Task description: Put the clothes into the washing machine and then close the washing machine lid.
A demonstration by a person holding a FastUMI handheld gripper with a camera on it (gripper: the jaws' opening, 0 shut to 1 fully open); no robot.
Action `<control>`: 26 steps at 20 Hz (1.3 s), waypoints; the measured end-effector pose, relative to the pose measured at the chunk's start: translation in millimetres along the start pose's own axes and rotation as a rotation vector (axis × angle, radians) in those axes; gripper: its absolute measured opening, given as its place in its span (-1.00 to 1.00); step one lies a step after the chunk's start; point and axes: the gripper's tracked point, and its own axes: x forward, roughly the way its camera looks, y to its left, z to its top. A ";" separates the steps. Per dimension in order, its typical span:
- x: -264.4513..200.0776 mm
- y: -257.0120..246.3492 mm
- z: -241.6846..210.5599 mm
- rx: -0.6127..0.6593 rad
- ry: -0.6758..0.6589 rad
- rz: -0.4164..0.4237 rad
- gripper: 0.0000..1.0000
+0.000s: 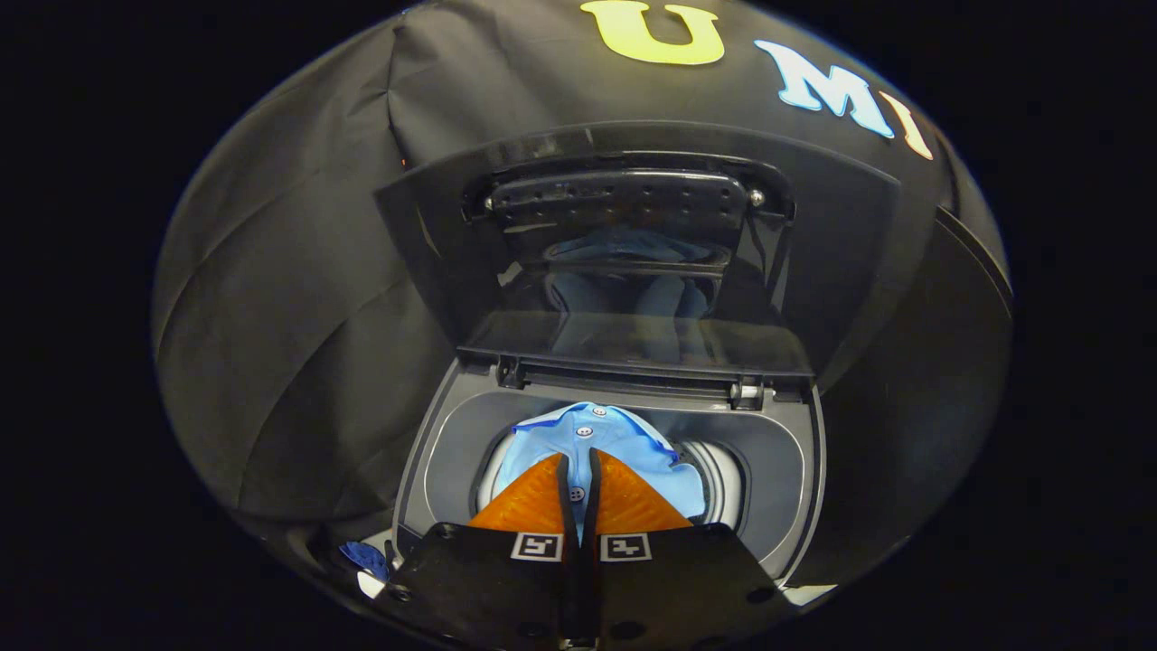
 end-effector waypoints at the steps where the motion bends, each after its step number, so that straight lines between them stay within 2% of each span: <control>1: 0.5 -1.1 0.2 -0.001 0.001 -0.003 -0.98; 11: 5.1 -3.1 0.6 0.022 0.011 -0.016 -0.98; 12: 8.1 0.4 -3.2 0.029 0.017 0.004 -0.92; 15: 1.3 -13.6 -5.1 -0.005 0.053 -0.077 0.19; 17: 0.2 -12.2 -2.4 -0.009 0.037 -0.067 0.93; 26: -18.6 -3.0 10.7 -0.022 -0.007 -0.050 0.97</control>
